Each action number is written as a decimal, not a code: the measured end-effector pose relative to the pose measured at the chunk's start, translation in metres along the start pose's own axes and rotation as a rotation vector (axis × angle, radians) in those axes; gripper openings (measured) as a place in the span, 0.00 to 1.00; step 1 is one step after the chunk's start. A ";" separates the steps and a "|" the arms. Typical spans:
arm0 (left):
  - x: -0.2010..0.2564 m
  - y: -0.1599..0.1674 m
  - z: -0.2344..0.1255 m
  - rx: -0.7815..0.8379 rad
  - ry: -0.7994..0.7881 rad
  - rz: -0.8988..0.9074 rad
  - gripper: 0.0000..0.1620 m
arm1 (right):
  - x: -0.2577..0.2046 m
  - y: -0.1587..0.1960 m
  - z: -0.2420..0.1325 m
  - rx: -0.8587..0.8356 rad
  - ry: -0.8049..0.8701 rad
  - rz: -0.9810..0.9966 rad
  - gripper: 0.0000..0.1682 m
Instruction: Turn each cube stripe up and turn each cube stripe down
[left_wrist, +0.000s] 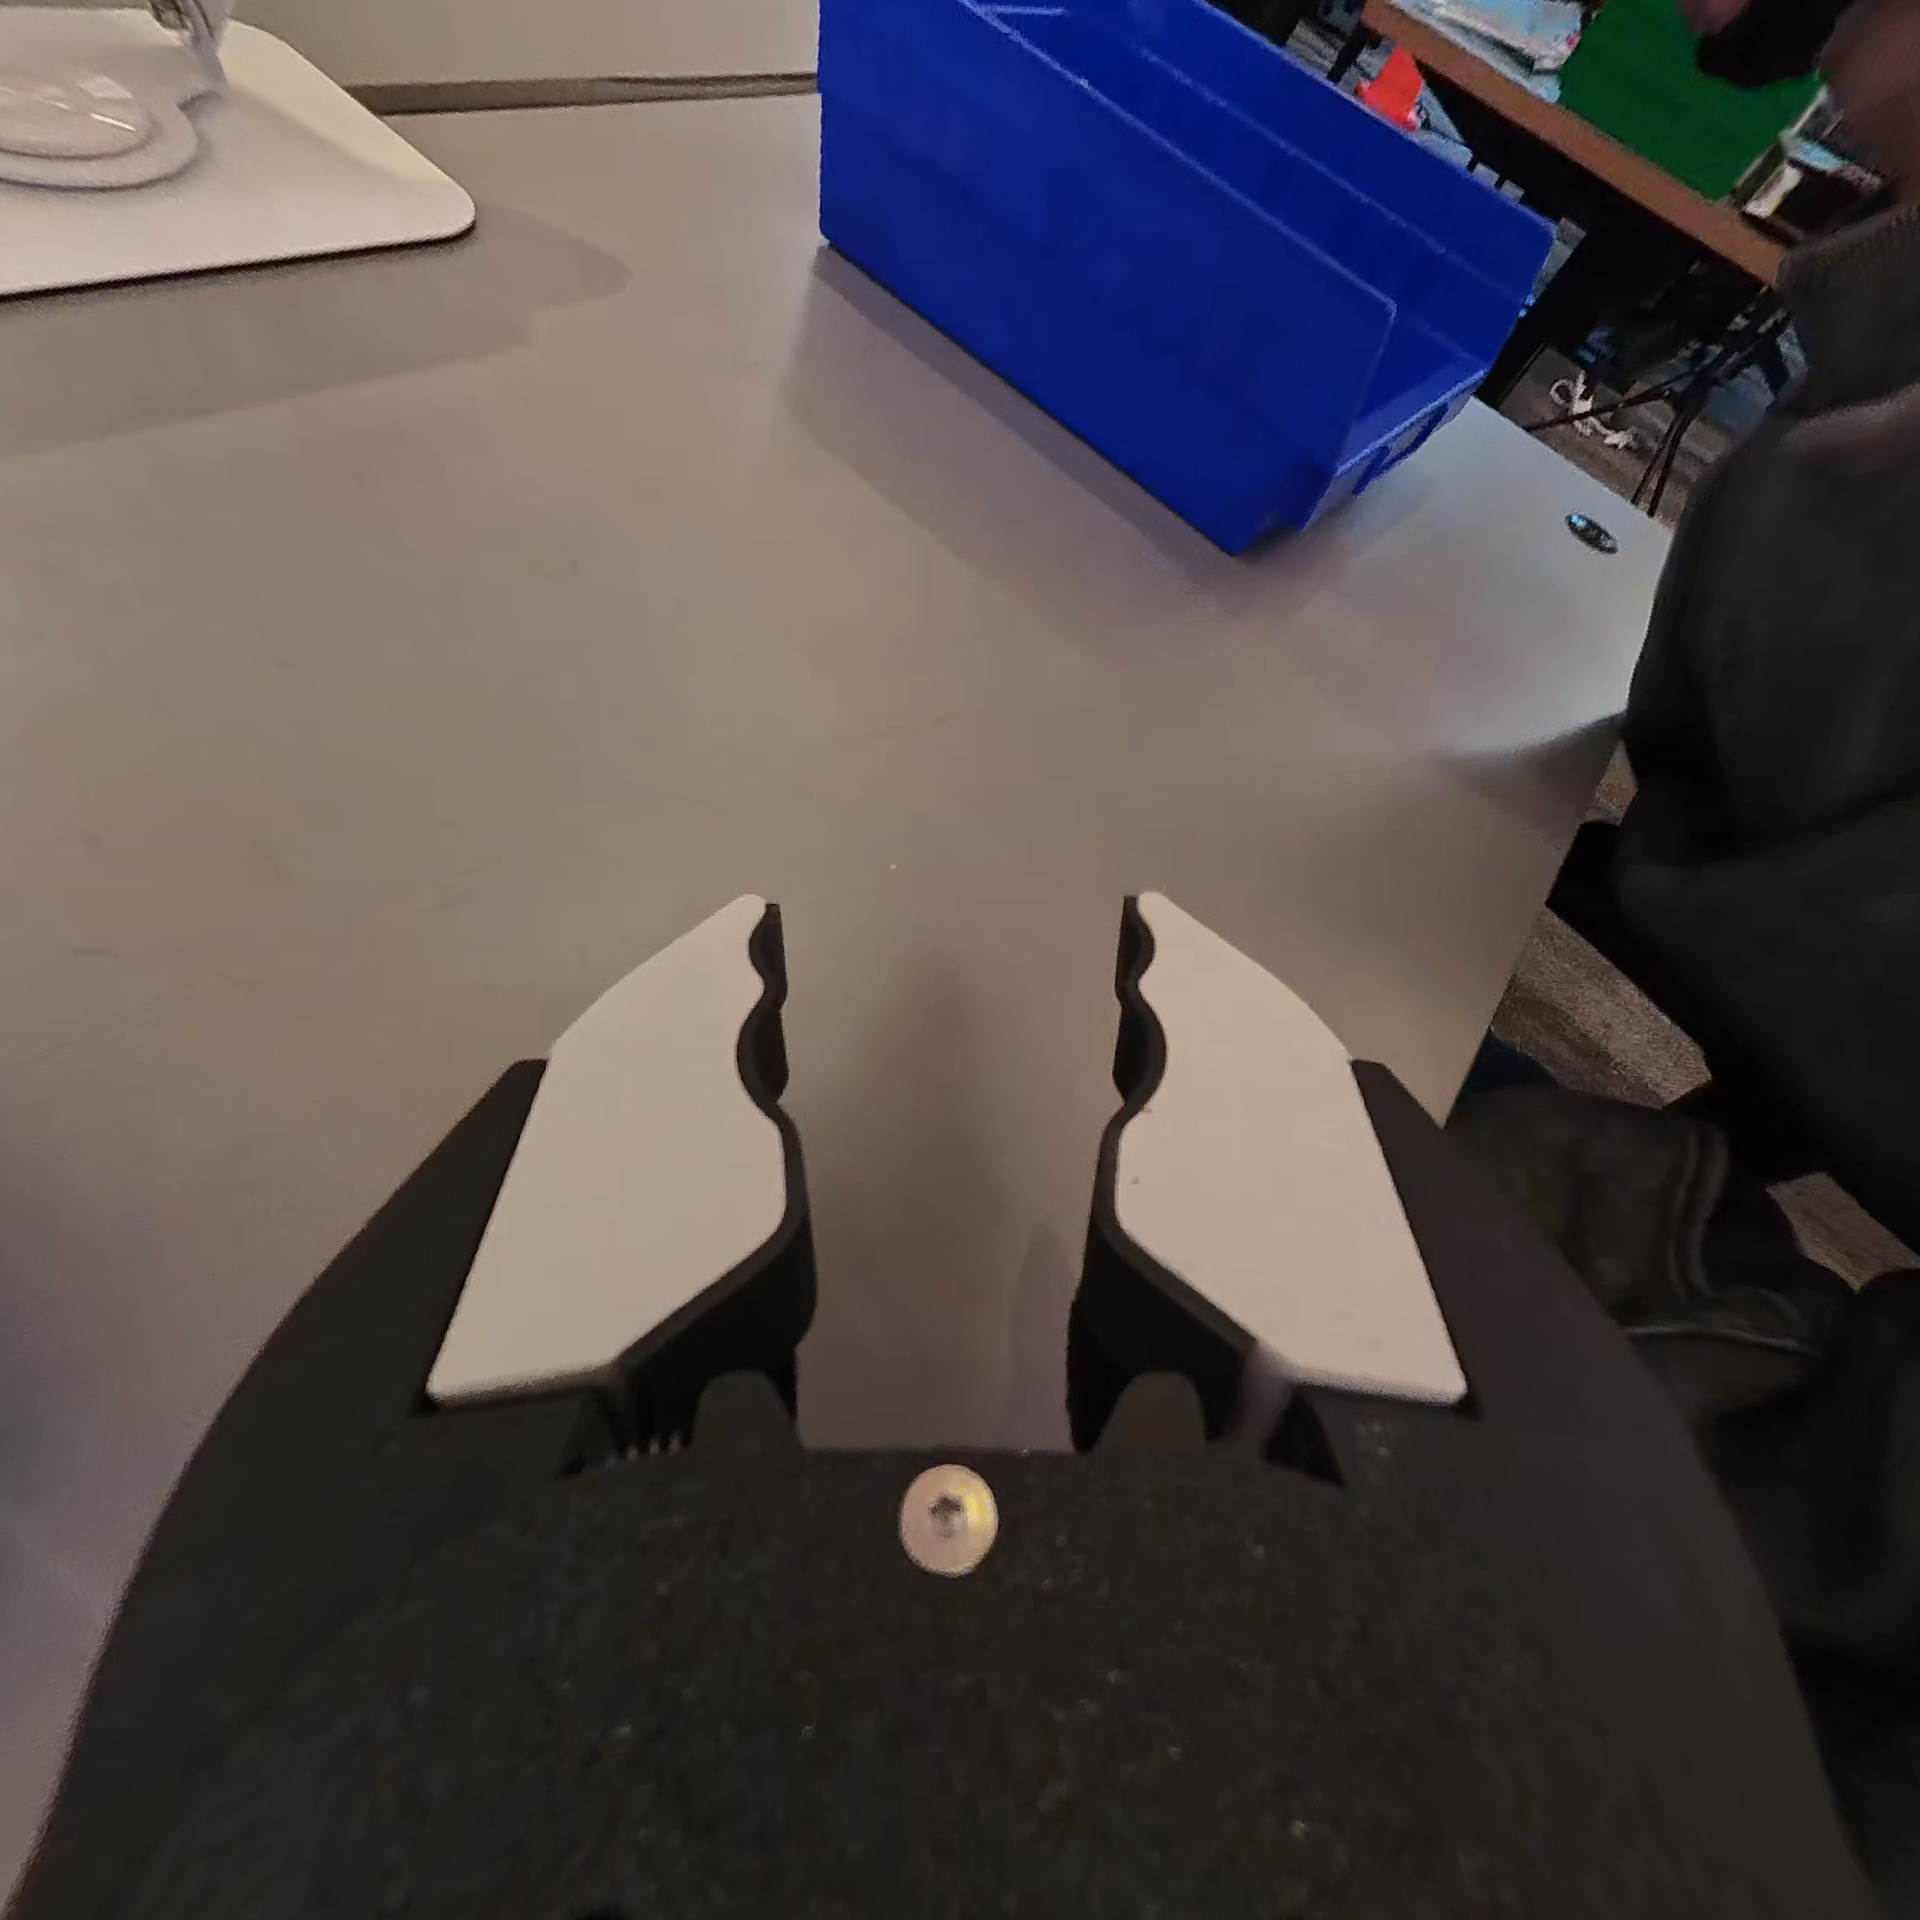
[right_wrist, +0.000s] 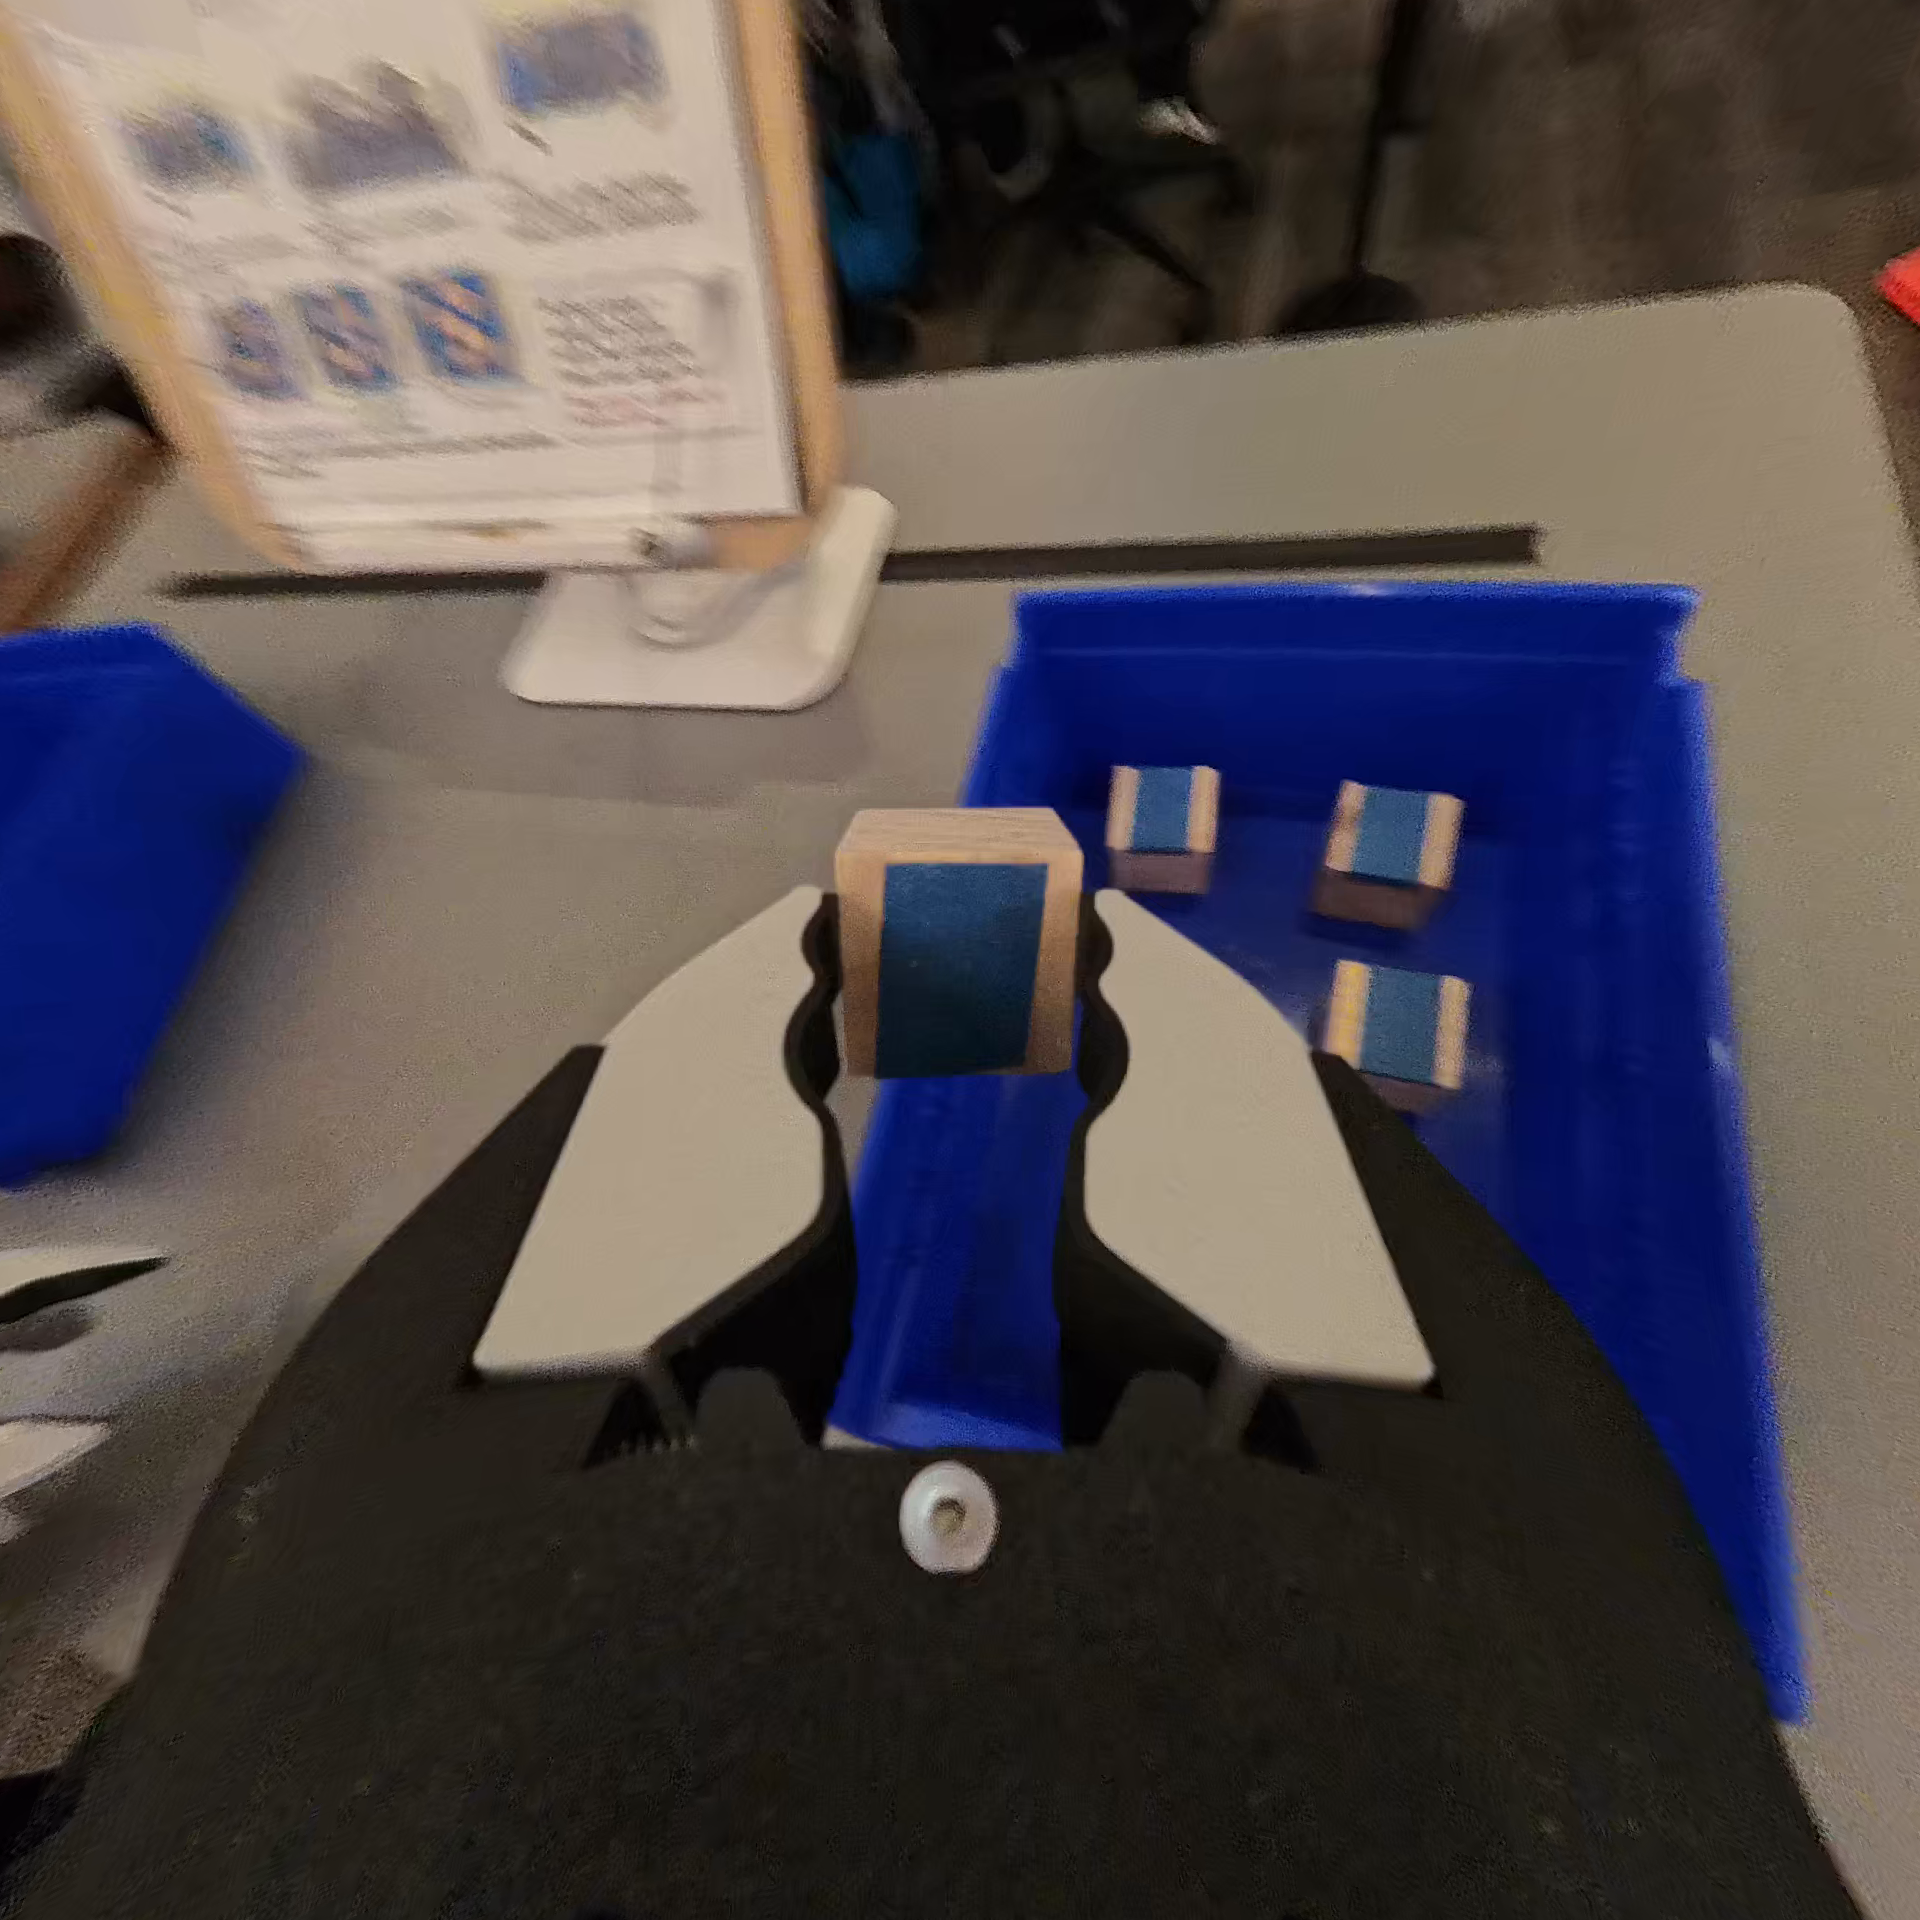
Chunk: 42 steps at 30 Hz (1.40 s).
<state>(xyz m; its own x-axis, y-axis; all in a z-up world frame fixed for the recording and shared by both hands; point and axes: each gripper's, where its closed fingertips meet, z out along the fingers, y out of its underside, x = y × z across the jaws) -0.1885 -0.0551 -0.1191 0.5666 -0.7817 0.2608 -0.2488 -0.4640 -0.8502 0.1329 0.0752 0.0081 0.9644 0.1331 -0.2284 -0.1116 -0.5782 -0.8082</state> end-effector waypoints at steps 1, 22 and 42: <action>-0.001 0.002 0.001 -0.012 -0.001 0.000 0.37 | 0.013 0.005 0.012 -0.068 0.053 -0.004 0.26; -0.006 0.013 0.007 -0.073 0.025 -0.054 0.39 | 0.075 0.102 0.138 -0.619 0.272 0.036 0.26; -0.008 0.012 0.003 -0.097 0.019 -0.042 0.40 | -0.198 0.150 -0.004 0.344 -0.793 -0.170 0.32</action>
<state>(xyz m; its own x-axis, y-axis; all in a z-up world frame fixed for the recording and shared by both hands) -0.1938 -0.0530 -0.1324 0.5635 -0.7681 0.3042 -0.3009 -0.5338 -0.7903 -0.0737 -0.0411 -0.0654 0.5379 0.7892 -0.2965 -0.1709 -0.2423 -0.9550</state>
